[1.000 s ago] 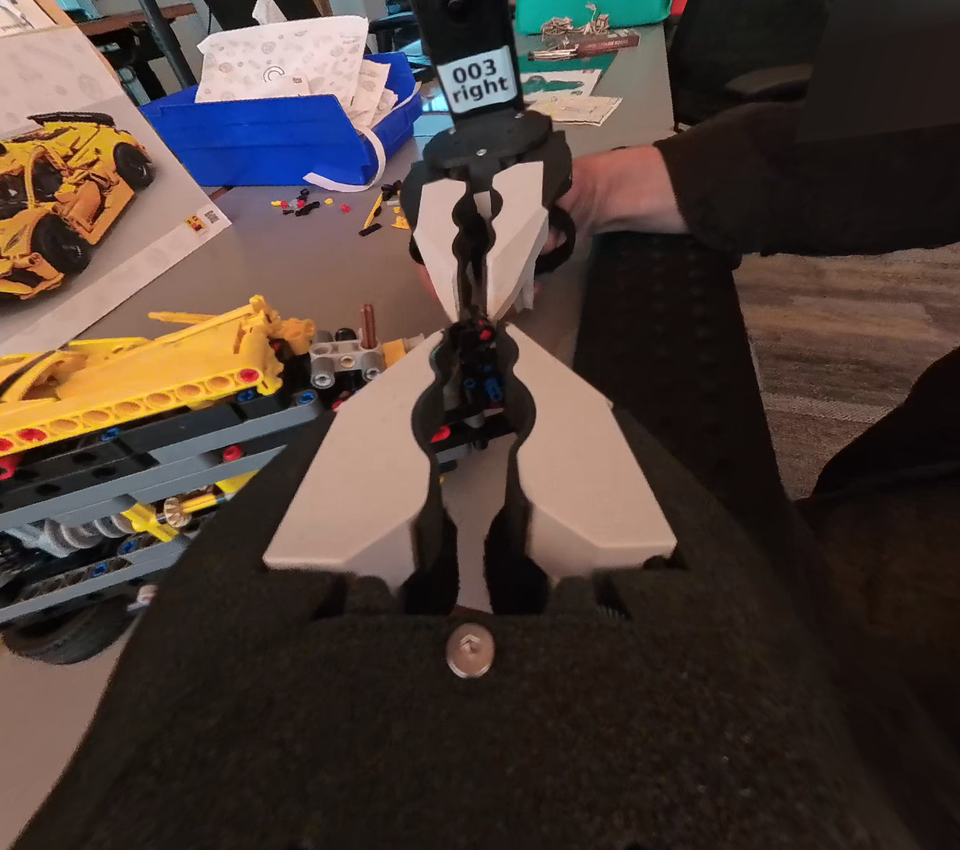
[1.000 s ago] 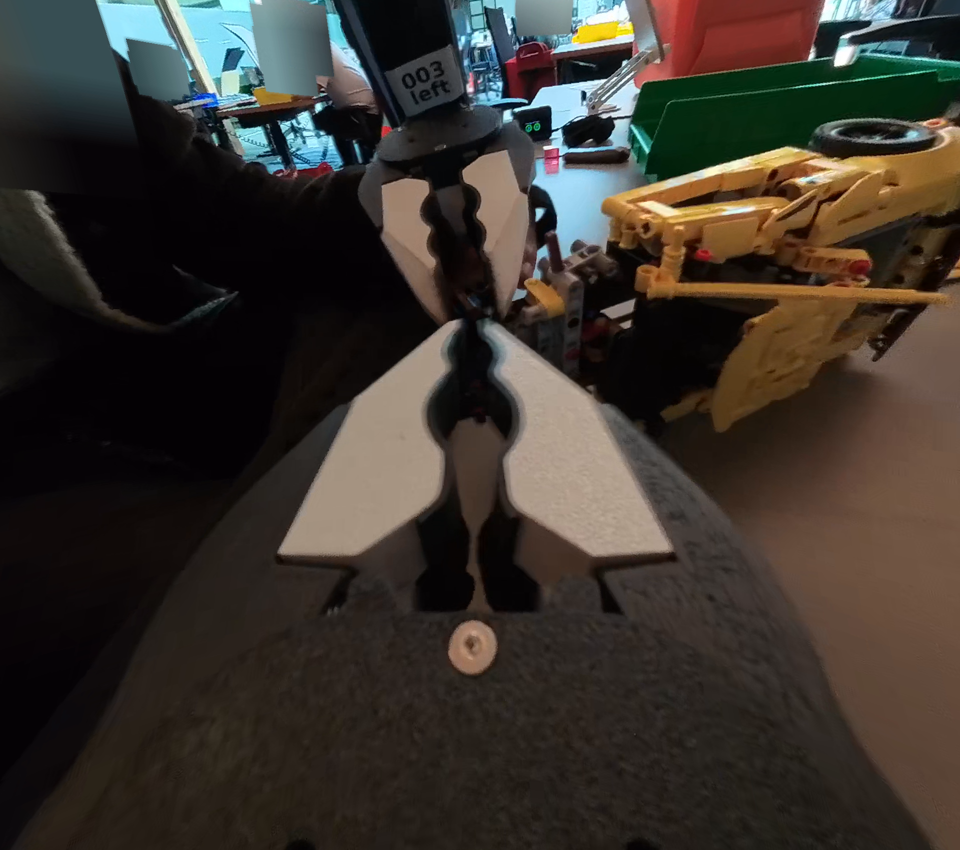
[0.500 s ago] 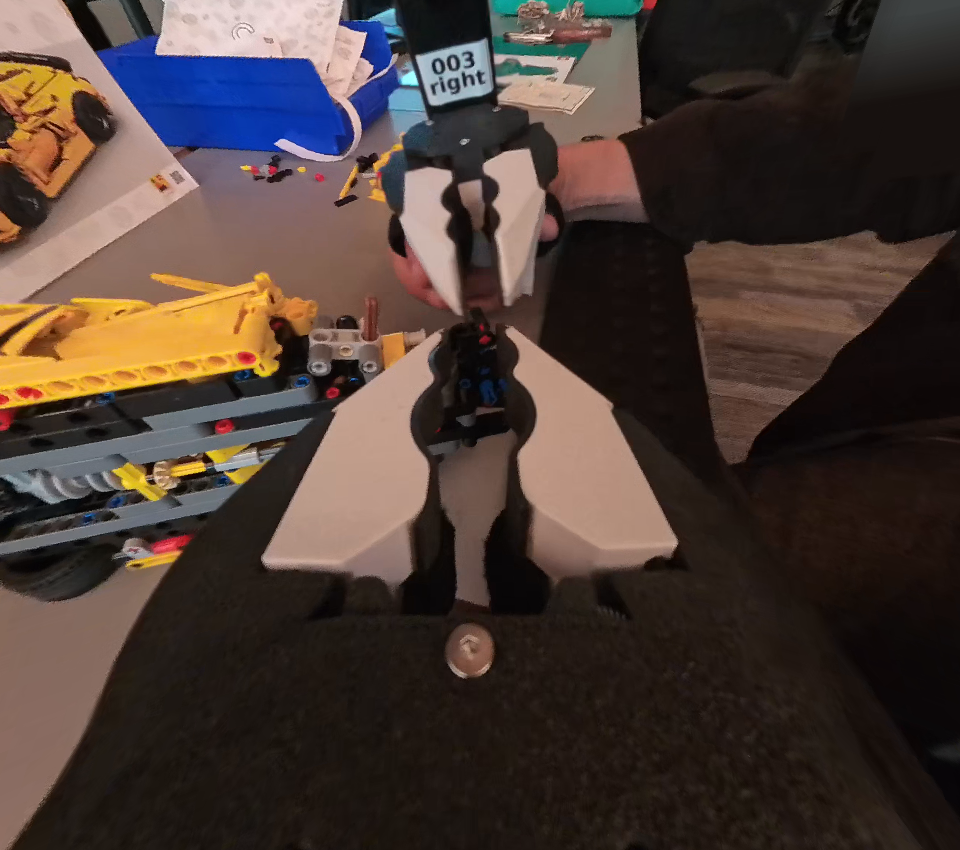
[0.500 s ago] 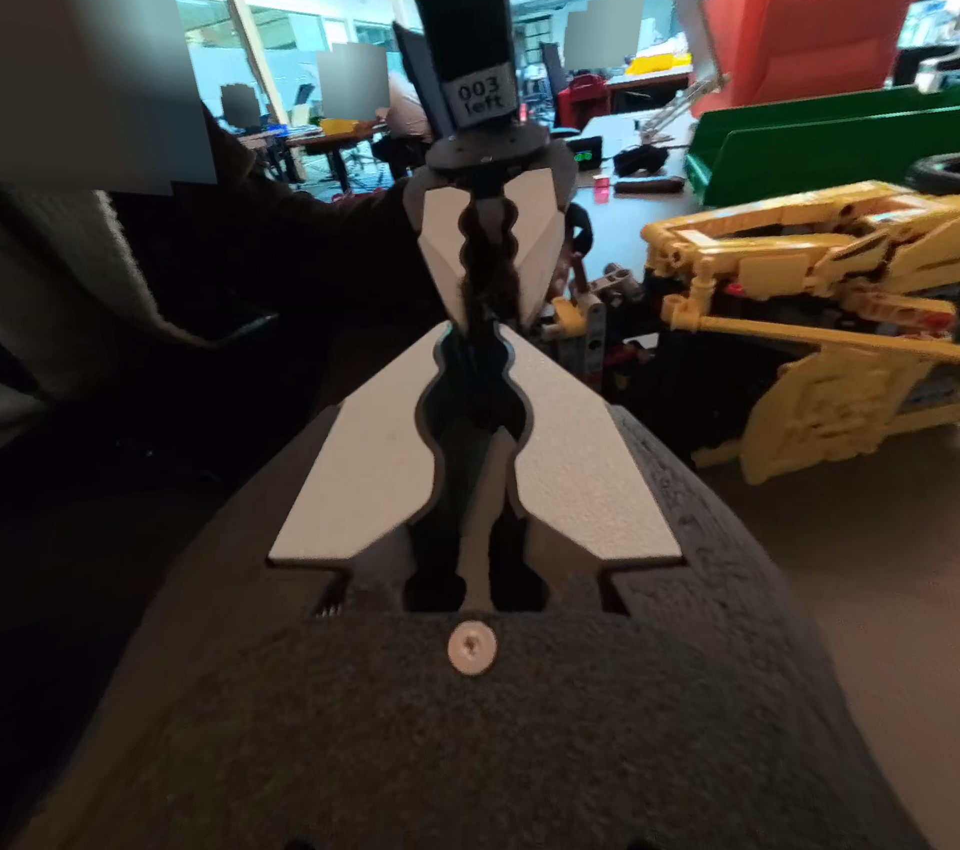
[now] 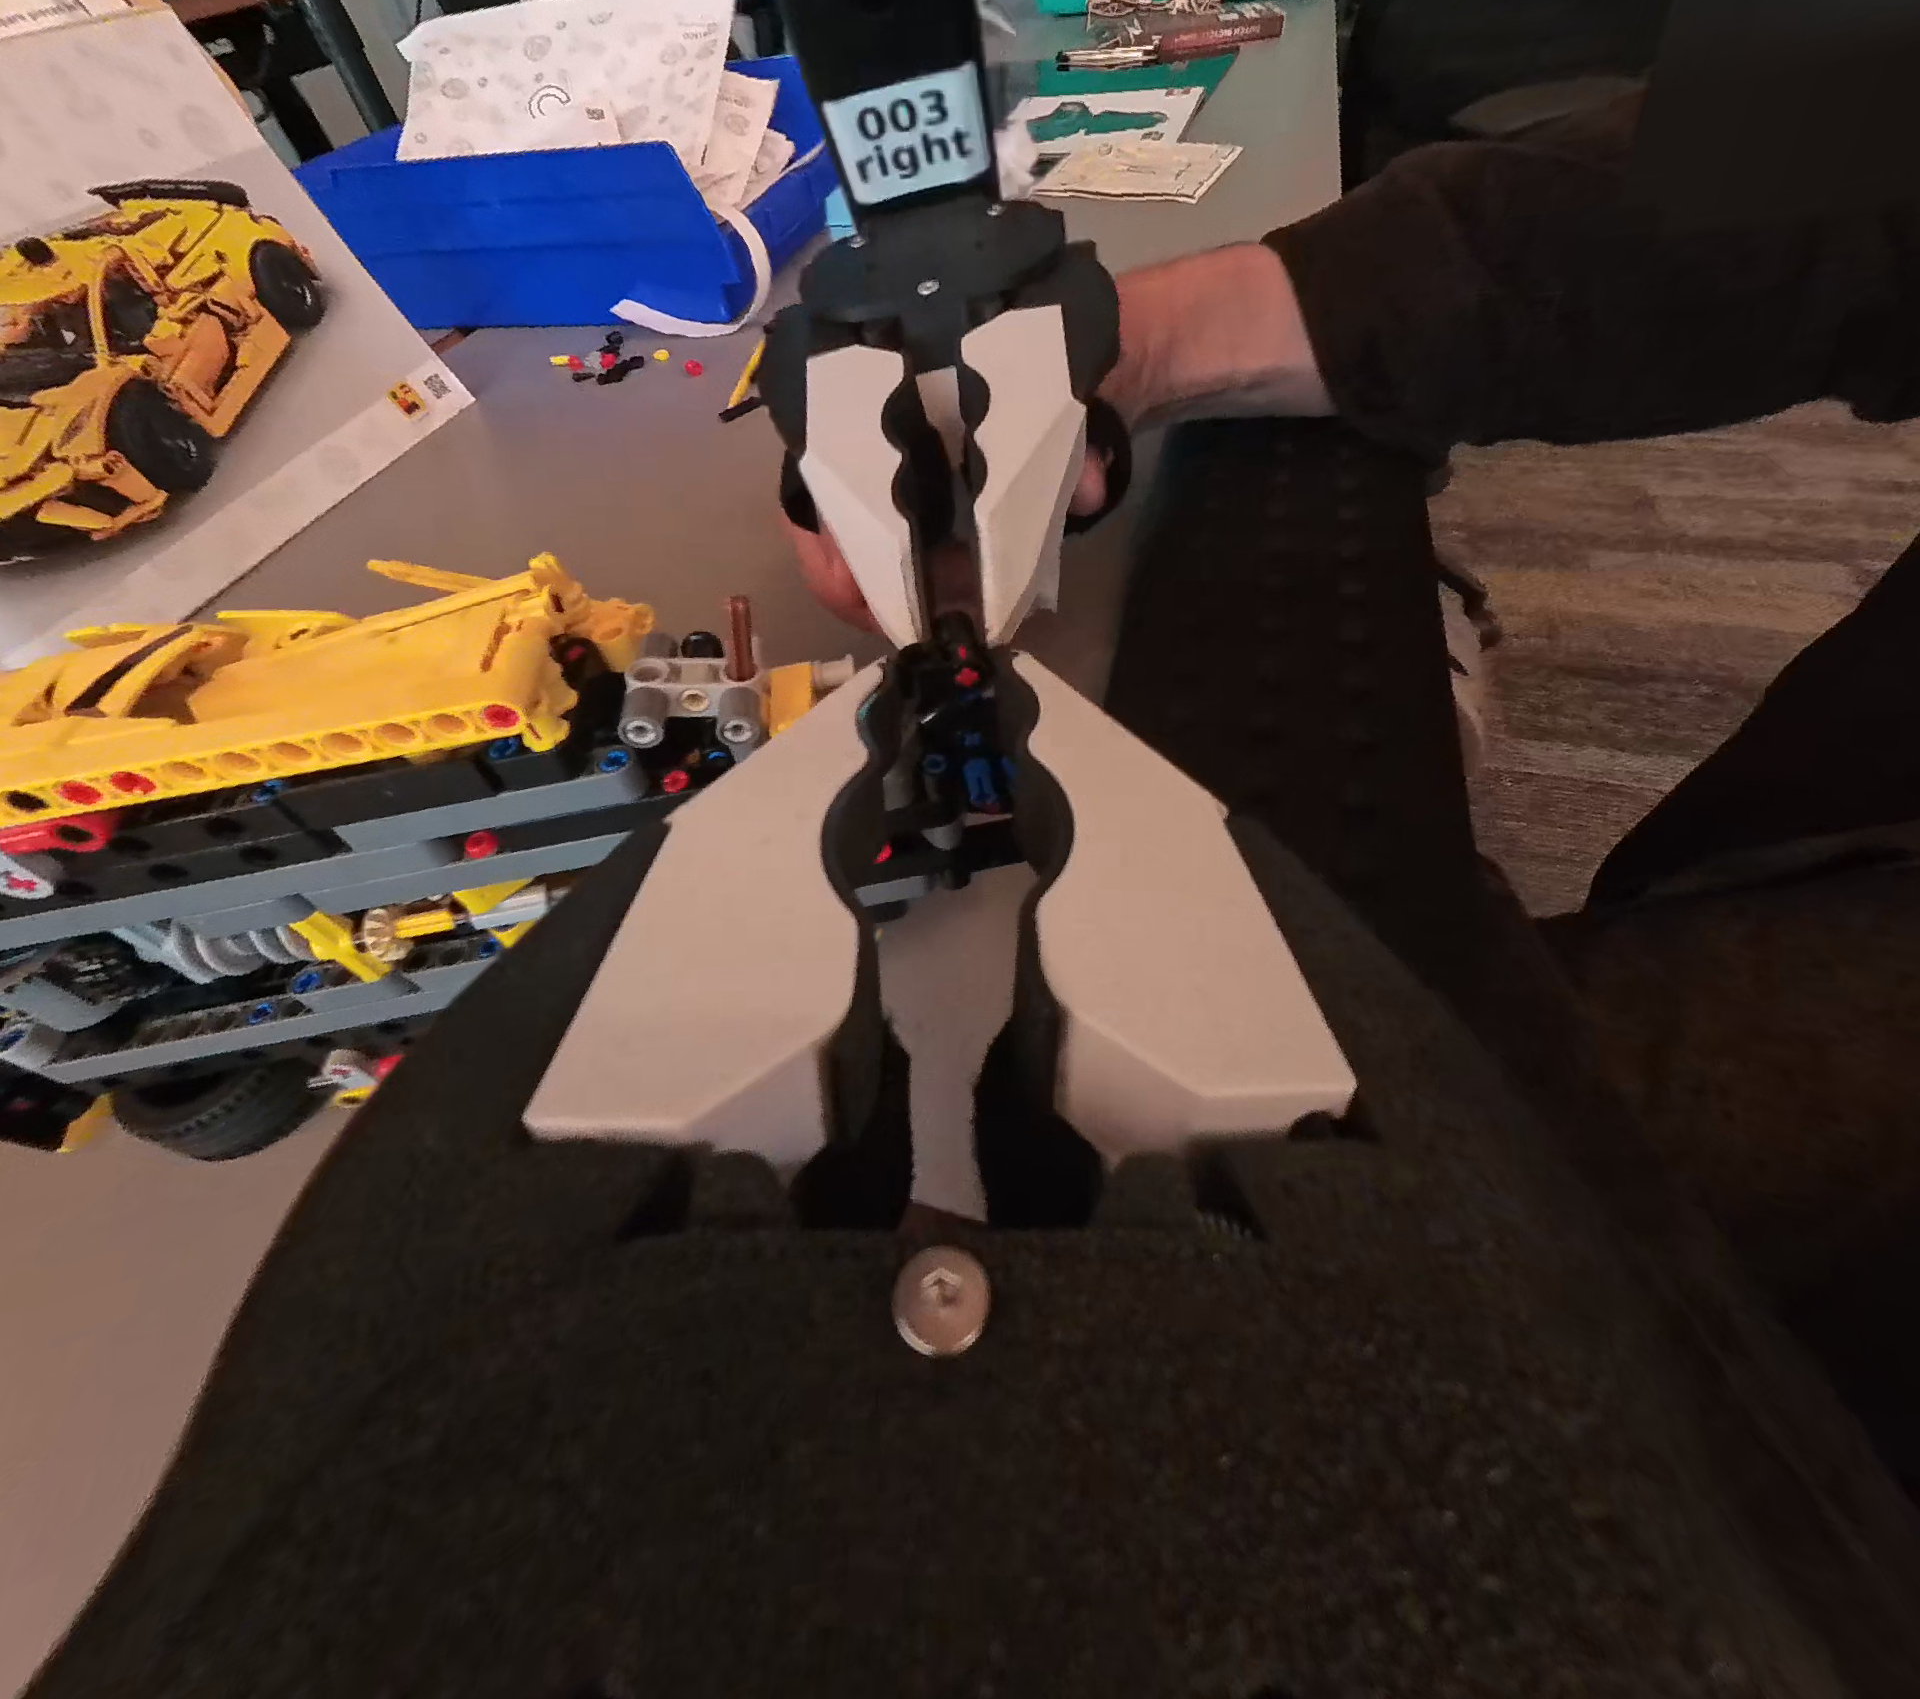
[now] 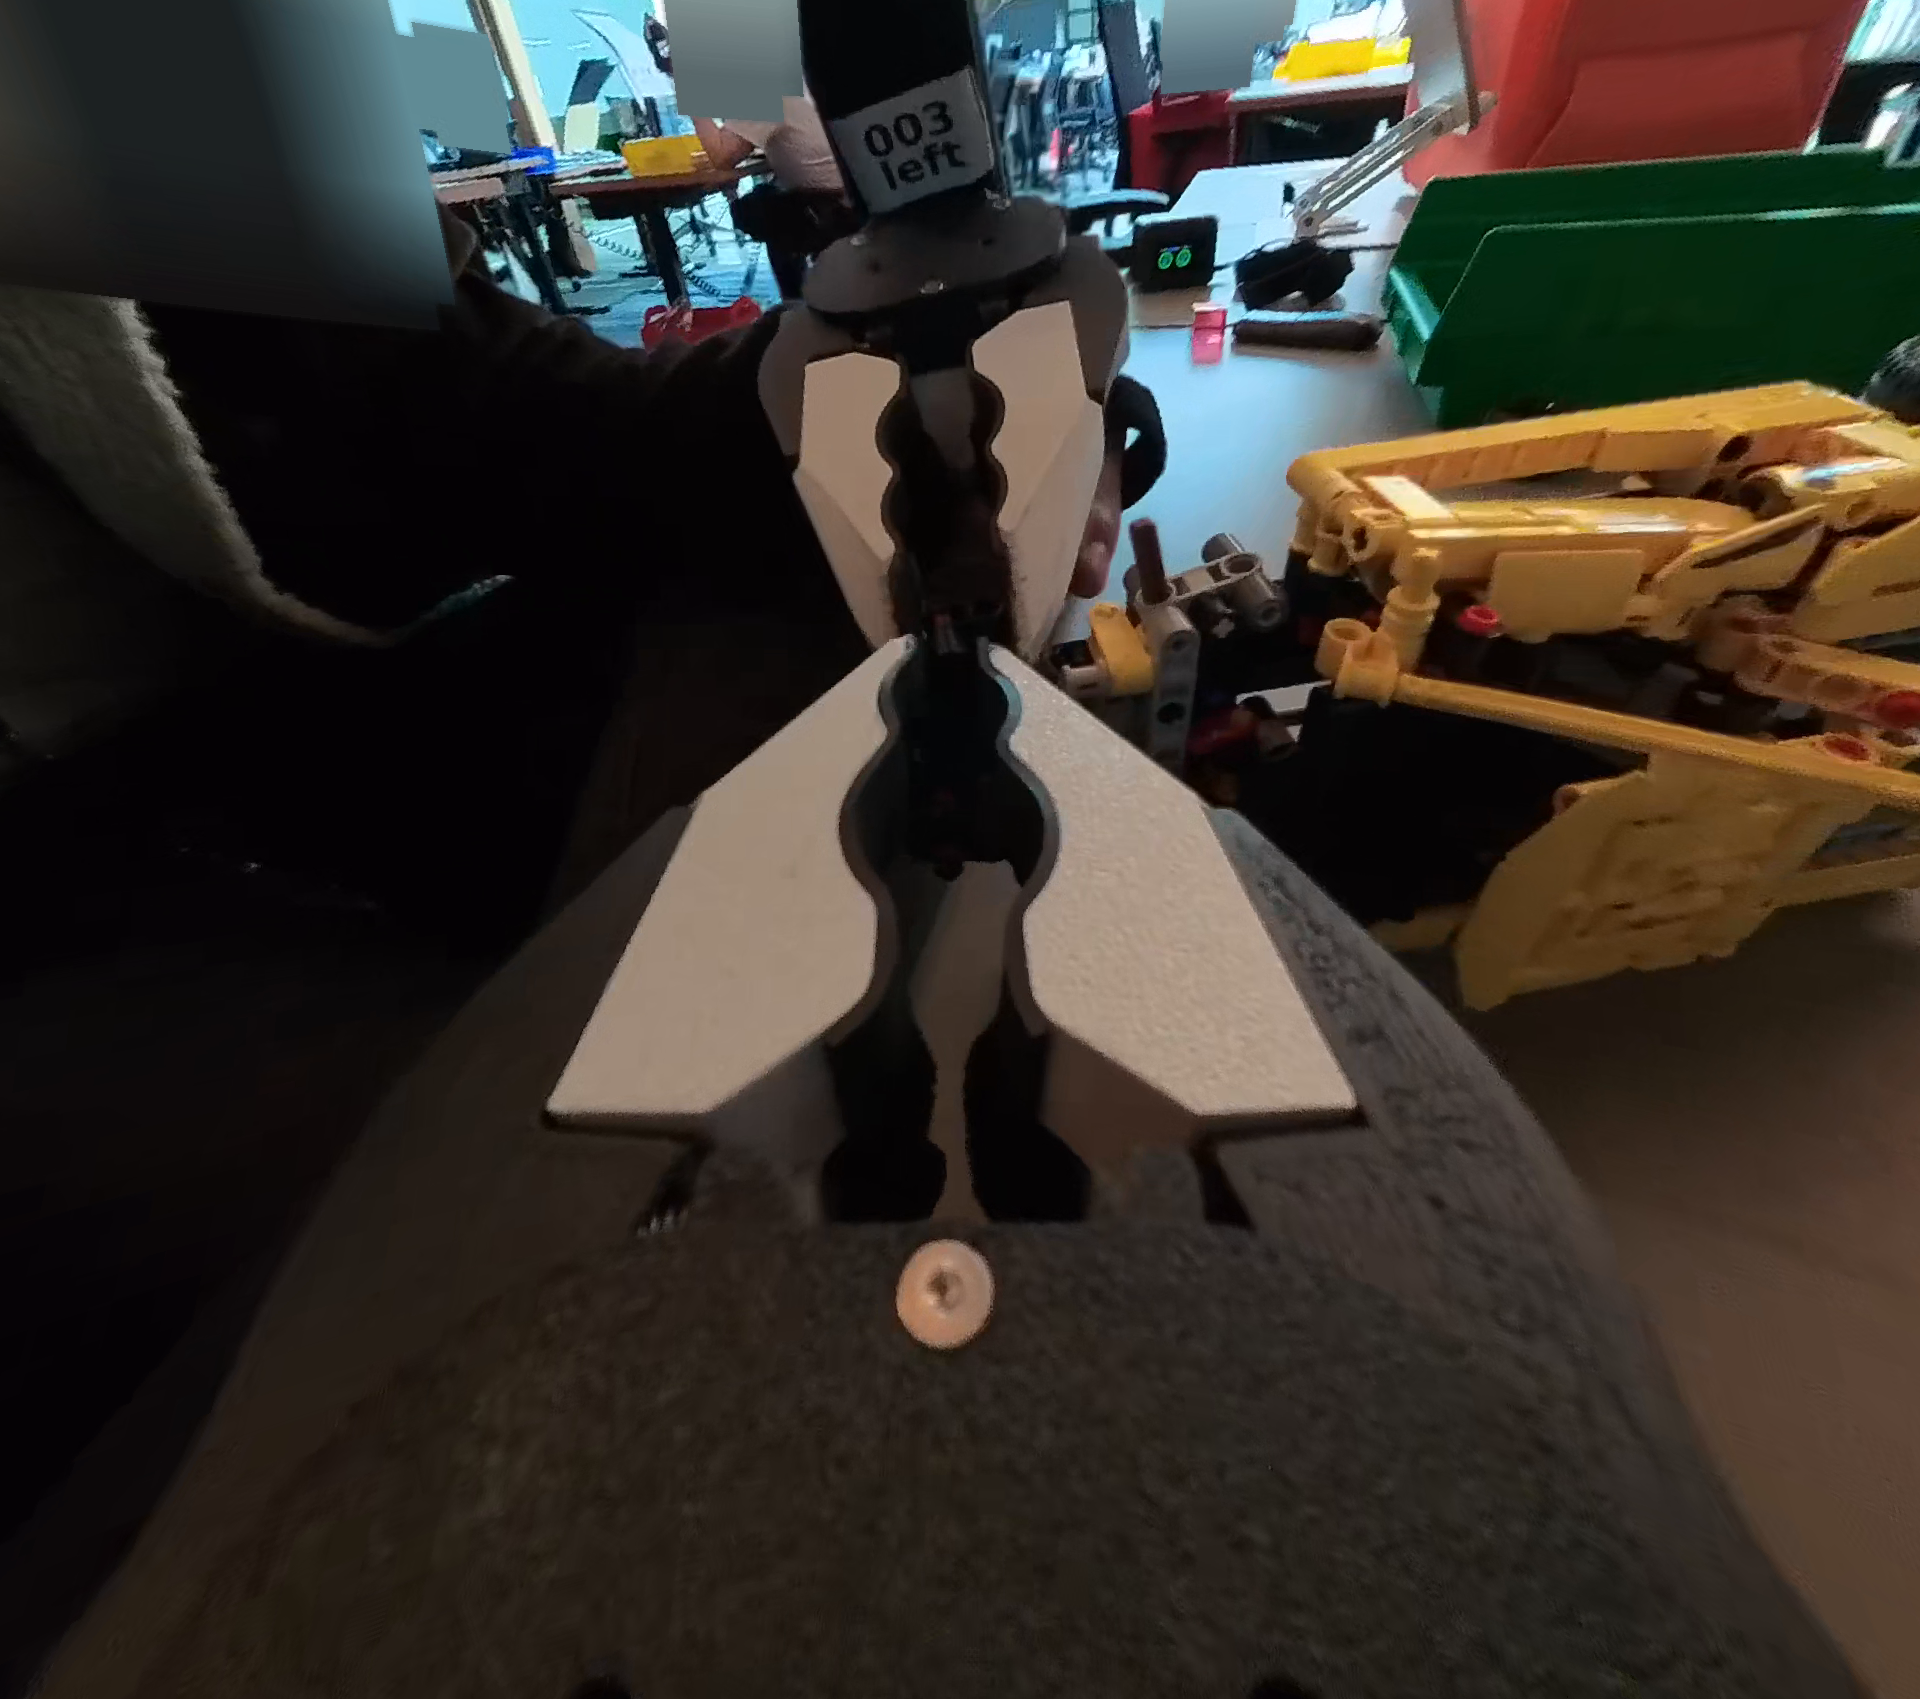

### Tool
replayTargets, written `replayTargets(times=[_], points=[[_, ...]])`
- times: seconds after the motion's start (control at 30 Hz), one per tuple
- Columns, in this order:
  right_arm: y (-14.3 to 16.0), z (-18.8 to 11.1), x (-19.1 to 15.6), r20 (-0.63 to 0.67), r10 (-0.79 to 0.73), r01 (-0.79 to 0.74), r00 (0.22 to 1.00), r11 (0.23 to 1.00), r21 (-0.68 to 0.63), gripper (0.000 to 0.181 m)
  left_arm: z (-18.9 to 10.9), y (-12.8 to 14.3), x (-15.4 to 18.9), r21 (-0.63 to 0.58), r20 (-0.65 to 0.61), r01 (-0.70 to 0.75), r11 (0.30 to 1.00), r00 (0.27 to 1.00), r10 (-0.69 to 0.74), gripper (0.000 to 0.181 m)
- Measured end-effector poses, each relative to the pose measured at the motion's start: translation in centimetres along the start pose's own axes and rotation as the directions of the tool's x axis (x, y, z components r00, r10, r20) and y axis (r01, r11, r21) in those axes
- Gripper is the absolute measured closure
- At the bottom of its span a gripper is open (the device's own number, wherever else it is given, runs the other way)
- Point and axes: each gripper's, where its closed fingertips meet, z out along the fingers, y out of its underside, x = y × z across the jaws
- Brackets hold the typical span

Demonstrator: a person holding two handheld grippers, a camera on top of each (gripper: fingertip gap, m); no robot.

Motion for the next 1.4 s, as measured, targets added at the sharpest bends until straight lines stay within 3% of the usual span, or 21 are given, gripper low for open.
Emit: replayTargets(times=[0.83, 1.03, 1.4], points=[[0.2, 0.0, -1.2, 0.077, 0.028, -0.026, 0.997, 1.000, -0.016, 0.173, -0.4, -0.1, 1.2, 0.057, -0.099, 0.052, 0.997, 0.994, -0.046, 0.166], [0.1, -0.2, -1.0, 0.048, 0.014, -0.013, 0.999, 1.000, -0.028, 0.173, -0.1, -0.3, 0.8, 0.058, -0.053, 0.052, 0.997, 0.997, -0.049, 0.159], [0.1, -0.4, -1.3, 0.075, 0.041, -0.040, 0.996, 0.999, -0.012, 0.173, -0.1, -0.6, 1.2, 0.079, -0.057, 0.041, 0.996, 0.998, -0.036, 0.165]])
